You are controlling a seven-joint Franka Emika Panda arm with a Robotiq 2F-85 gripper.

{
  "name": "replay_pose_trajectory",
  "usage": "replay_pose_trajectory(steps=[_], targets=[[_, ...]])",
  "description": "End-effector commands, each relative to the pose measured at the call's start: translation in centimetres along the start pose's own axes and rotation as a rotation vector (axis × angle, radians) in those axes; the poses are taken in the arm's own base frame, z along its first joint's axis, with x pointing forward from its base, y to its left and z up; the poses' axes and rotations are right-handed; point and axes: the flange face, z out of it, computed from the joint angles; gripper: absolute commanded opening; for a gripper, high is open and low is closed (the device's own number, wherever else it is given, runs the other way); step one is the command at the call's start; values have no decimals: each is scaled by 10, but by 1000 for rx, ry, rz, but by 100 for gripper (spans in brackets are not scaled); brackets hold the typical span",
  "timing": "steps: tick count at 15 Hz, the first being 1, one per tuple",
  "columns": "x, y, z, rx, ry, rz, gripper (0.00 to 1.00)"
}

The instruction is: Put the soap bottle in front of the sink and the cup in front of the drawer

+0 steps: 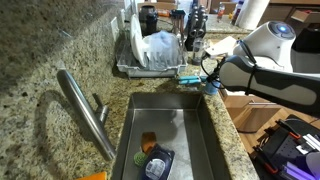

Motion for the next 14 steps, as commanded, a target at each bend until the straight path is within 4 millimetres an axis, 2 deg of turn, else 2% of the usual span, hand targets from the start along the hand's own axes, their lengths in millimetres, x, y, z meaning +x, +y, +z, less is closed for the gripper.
replay_pose_trajectory(steps=[1,3,9,14], targets=[[-3,3,-1,-9,-9,2,86],[-9,9,-4,-26,-21,6,99],[-10,9,-5,-29,-23,8,100],[-12,2,-58,-120,-180,61,100]])
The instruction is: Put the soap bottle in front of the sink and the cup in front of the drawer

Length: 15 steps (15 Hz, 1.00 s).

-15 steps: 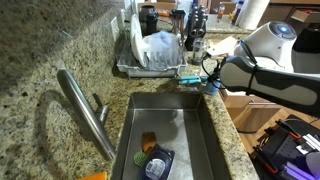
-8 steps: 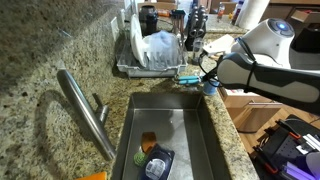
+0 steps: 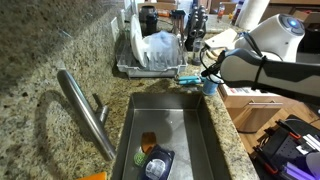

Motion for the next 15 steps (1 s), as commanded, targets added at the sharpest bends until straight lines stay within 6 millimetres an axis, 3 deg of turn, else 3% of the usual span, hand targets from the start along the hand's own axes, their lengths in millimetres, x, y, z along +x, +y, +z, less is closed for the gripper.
replay_pose_trajectory(steps=[1,5,9,15], targets=[[0,-10,-40,-87,-86,53,100],[1,-30,-78,-140,-142,112,100],[-2,-66,-114,-51,-272,253,100],[-13,-164,-123,45,-377,528,100]])
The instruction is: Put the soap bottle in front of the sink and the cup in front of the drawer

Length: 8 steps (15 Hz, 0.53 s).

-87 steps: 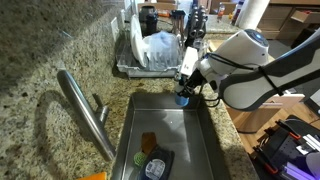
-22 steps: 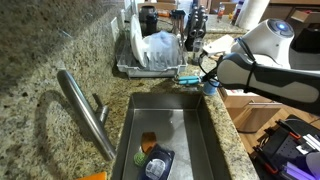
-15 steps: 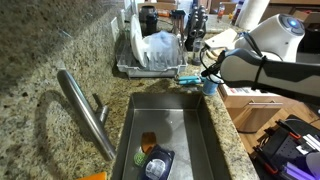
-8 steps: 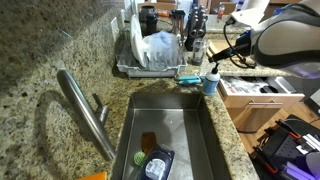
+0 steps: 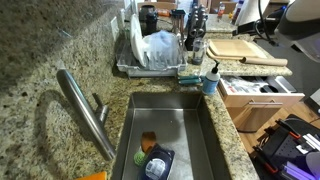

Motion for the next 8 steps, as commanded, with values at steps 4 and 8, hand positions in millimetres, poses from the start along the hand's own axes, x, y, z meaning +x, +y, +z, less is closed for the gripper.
replay_pose_trajectory(steps=[4,8], targets=[[-11,-22,4,28,-14,54,100],[-8,2,5,-74,26,-37,100]])
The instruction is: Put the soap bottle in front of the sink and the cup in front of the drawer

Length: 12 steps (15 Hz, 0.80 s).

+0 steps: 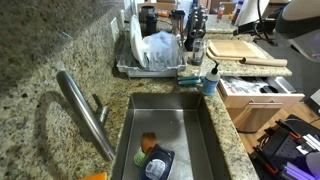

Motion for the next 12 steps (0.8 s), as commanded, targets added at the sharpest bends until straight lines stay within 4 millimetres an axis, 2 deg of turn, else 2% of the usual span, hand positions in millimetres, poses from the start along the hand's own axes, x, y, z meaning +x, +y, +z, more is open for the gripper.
replay_pose_trajectory(steps=[1,3,5,6,8,10,11,12], targets=[[-23,-5,-6,-163,23,-5,100],[-58,-37,-18,-235,-19,31,100],[-88,-78,-23,-326,-62,71,100],[-100,-101,-19,-377,-80,97,100],[-116,-136,2,-477,-84,171,100],[-120,-149,37,-560,-16,255,100],[-107,-140,5,-482,-39,204,100],[-109,-149,19,-509,-17,234,100]])
